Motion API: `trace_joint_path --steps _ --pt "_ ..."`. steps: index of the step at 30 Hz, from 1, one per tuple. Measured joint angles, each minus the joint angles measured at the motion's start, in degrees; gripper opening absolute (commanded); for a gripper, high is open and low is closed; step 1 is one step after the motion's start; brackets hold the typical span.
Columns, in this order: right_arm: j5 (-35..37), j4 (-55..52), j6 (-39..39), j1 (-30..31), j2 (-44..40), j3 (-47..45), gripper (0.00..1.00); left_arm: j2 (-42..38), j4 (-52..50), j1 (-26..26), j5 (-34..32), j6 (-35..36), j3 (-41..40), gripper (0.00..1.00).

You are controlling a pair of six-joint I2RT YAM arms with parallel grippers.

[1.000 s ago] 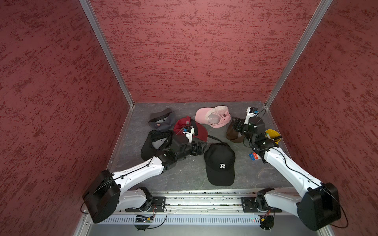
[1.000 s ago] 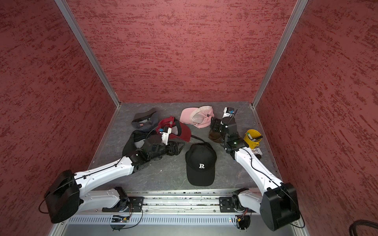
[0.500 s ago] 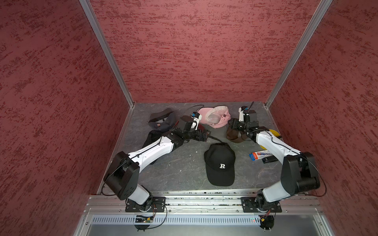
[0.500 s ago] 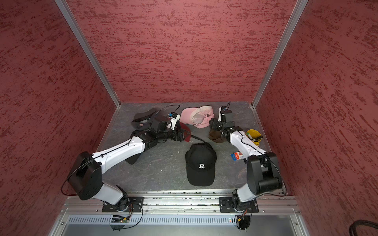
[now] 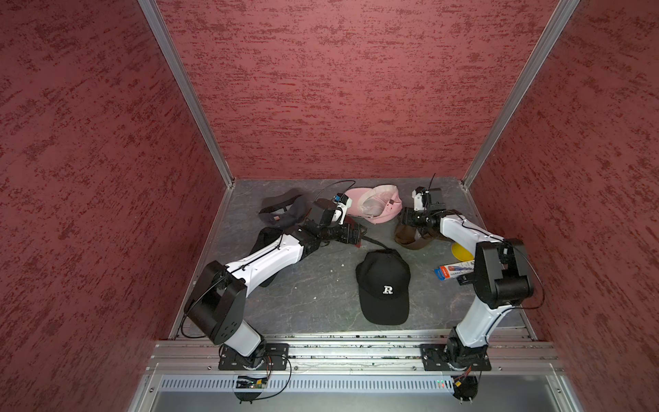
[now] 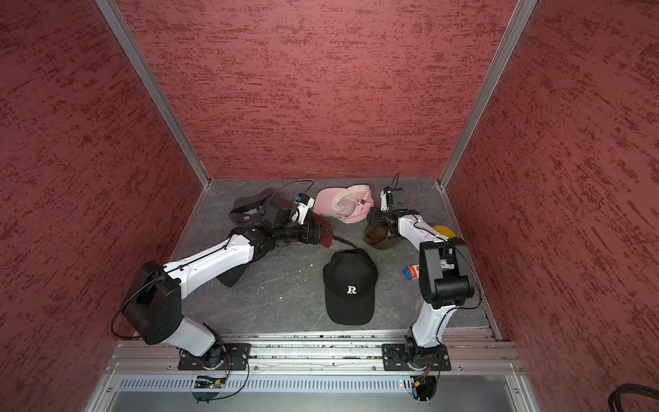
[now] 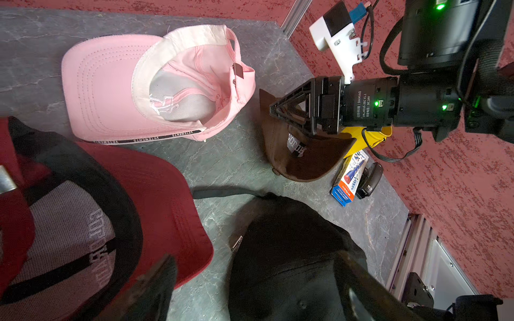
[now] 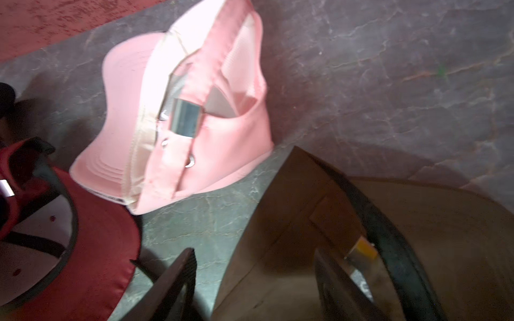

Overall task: Open the adjustable buckle of the baseball cap
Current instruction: Pick up the baseball cap from the center of the board.

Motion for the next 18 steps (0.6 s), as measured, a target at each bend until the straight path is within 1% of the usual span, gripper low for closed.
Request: trace_joint_path --steps 4,6,11,15,18 --pt "-0.55 -1.33 -1.49 -1.53 1.60 0.98 0.67 0.00 -0.42 0.50 0.00 0.00 -0.02 0.90" --pt "-0.63 -2.01 -2.19 -2.19 2.05 1.05 0.69 0.00 -0.74 0.63 0.00 0.00 -0.02 0.90" --pt "-0.94 -2.38 -3.58 -3.30 2.38 0.57 0.69 0.13 -1.14 0.68 0.17 -0.02 0.00 0.90" --pt "-2.91 -1.73 -4.57 -3.61 3.10 0.24 0.63 1.38 -1.18 0.68 0.96 -0.07 0.00 0.90" --pt "-4.96 -0.46 -4.81 -3.61 3.19 -0.83 0.54 2.25 -1.36 0.68 1.31 -0.20 0.02 0.90"
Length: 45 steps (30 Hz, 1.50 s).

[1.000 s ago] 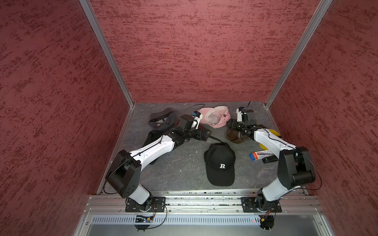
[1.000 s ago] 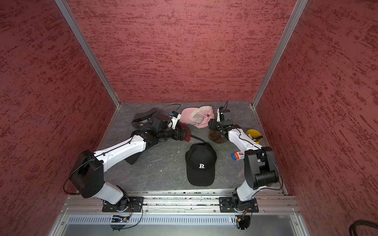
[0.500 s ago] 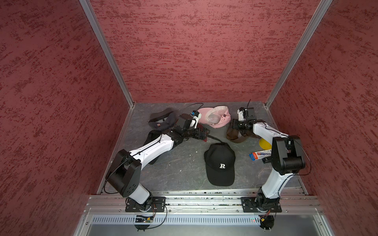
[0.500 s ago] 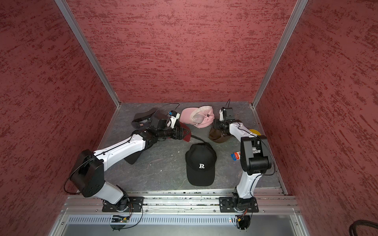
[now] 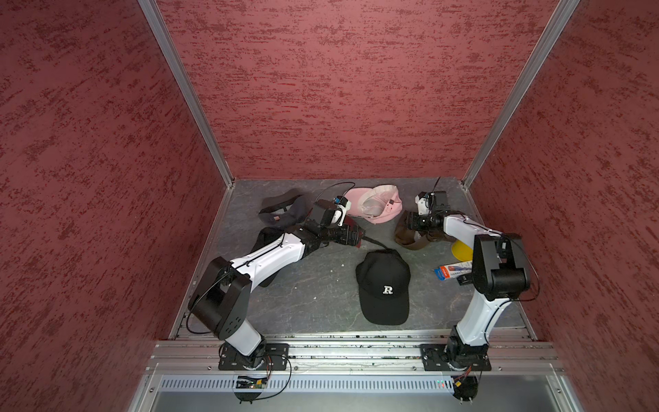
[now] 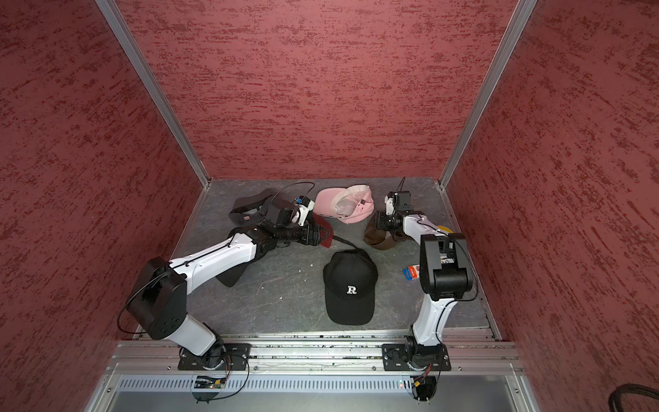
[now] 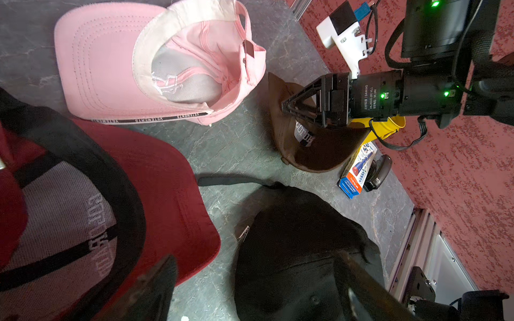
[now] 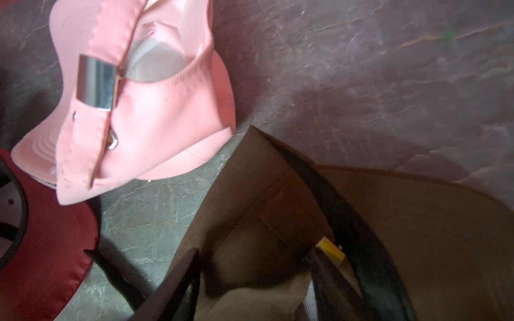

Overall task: Open the adjustable buckle of the baseball cap
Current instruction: Pick up the baseball cap from the center of the board.

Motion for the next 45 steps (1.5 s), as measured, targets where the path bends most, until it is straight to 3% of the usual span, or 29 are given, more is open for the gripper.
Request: trace_joint_path --steps 8,14,23,32,39,45 --pt "-4.39 3.32 0.46 0.00 0.28 -1.84 0.18 0.07 0.46 0.00 0.90 -0.09 0.00 0.90" --pt "-4.55 7.06 1.73 0.00 -3.48 -6.36 0.01 -0.35 0.50 -0.09 1.07 -0.35 0.00 0.89" --pt "-4.28 14.03 6.45 0.00 -18.60 -11.58 0.00 -2.58 -0.50 -0.79 1.27 0.31 0.90 0.89" --pt "-3.28 13.16 15.19 0.00 -28.81 -11.58 0.00 -3.85 -3.17 -5.53 1.73 6.32 10.23 0.89" --pt "0.04 10.38 25.20 0.00 -36.06 -10.93 0.00 -4.46 -3.52 -12.37 0.81 14.43 13.53 0.89" --pt "3.02 10.14 33.38 0.00 -41.51 -10.86 0.00 -4.48 -2.40 -21.94 -5.07 22.86 13.86 0.89"
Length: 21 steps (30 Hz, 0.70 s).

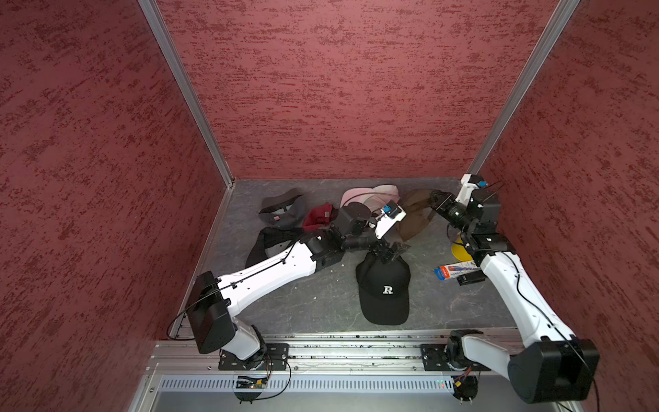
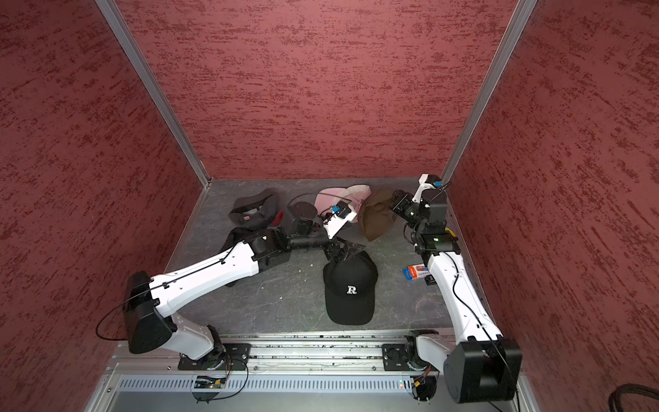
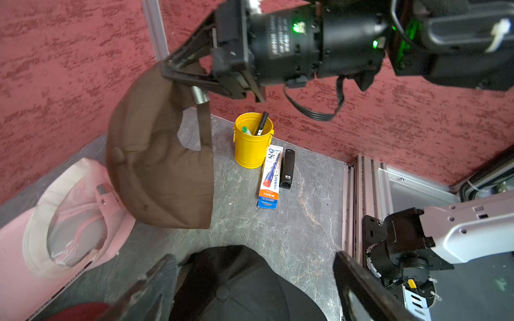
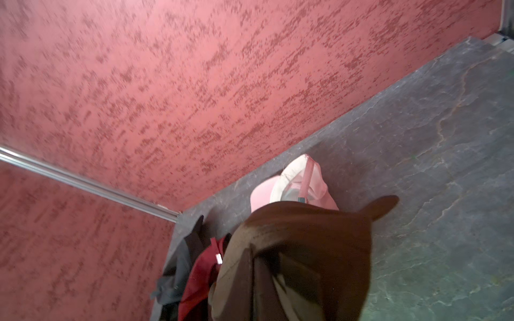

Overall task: Open the adjustable buckle of the baseball cap
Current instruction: Pick up the baseball cap from the center of the board.

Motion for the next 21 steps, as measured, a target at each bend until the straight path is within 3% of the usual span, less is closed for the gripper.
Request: trace_joint_path --steps 7,12,17,21 --pt "2.69 -0.02 7.61 0.00 -5.49 0.55 0.00 2.49 8.50 -10.91 -15.58 7.93 0.00 0.90" --pt "2.62 -0.31 12.76 0.00 -5.90 1.07 0.00 9.38 16.57 -17.55 -26.38 14.47 0.87 0.91" --pt "2.54 0.13 17.40 0.00 -7.63 0.94 0.00 15.32 25.31 -18.91 -32.96 20.24 0.83 0.93" --pt "2.51 1.62 20.90 0.00 -9.86 -0.20 0.00 16.15 29.09 -17.55 -34.80 20.83 0.83 0.93"
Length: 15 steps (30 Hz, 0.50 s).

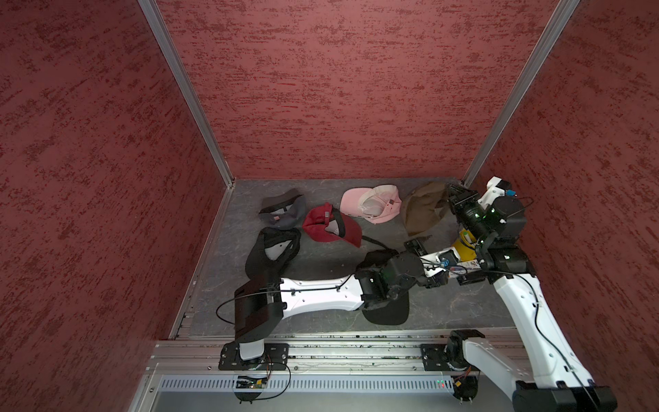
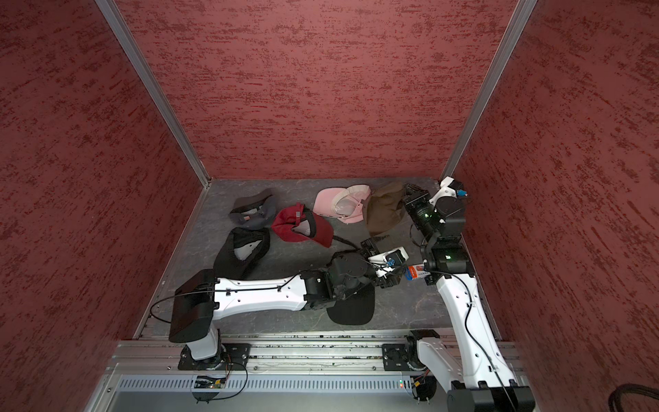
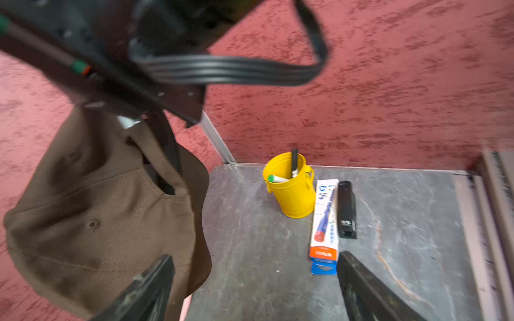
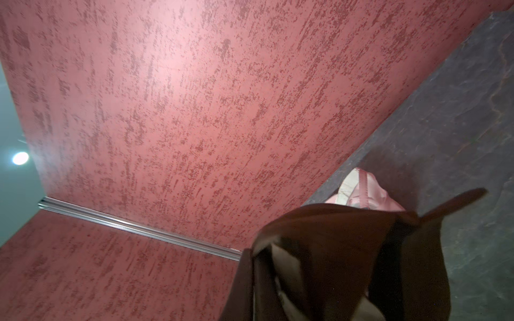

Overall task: Open the adjustable buckle of the baseball cap
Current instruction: Pick up the baseball cap from the center of the board.

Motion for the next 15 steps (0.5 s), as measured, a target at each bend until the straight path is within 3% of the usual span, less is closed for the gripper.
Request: trace_joint_path --steps 11,15 --pt "-0.76 1.25 5.42 0.00 -0.52 -1.99 0.00 0.92 4.50 6.93 2.38 -6.08 0.22 0.96" --pt "-0.96 1.09 6.43 0.00 -0.48 -2.32 0.00 2.82 5.95 6.88 3.72 -6.25 0.22 0.96"
